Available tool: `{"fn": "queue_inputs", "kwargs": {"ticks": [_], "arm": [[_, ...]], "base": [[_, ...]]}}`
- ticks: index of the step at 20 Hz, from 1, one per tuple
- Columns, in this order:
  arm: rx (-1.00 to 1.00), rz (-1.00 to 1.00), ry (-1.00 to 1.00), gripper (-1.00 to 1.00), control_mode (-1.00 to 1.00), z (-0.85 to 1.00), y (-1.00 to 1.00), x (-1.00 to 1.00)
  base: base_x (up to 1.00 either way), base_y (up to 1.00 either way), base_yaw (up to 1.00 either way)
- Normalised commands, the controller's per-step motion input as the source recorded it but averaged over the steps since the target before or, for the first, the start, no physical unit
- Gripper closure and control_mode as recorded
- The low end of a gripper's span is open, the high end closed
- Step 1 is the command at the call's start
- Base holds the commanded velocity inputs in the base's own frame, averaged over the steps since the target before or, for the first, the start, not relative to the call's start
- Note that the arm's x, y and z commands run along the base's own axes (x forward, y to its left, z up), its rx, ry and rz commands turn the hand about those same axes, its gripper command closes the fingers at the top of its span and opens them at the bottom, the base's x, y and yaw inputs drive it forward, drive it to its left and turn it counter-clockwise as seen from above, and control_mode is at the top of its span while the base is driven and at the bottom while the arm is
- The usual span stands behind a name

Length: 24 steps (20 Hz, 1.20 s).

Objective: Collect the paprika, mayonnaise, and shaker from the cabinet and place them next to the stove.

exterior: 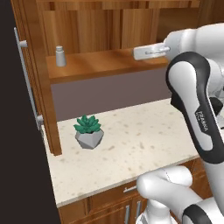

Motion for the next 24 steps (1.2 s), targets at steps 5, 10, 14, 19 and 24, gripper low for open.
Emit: {"fn": "queue_inputs", "kwargs": {"ticks": [5, 10, 14, 19, 24], "arm": [[0.0, 0.0, 0.06, -1.0, -1.0, 0.0, 0.06, 0.55], [-0.01, 0.01, 0.02, -1.0, -1.0, 0.0, 0.14, 0.66], [-0.03, 0.03, 0.0, -1.0, -1.0, 0.0, 0.19, 0.63], [-0.05, 0.03, -0.01, -1.0, -1.0, 0.0, 0.21, 0.48], [-0.07, 0.01, -0.02, -1.0, -1.0, 0.0, 0.32, 0.35]], "base": [[0.0, 0.0, 0.0], [0.0, 0.0, 0.0], [0.0, 0.0, 0.0], [0.0, 0.0, 0.0], [0.0, 0.0, 0.0]]}}
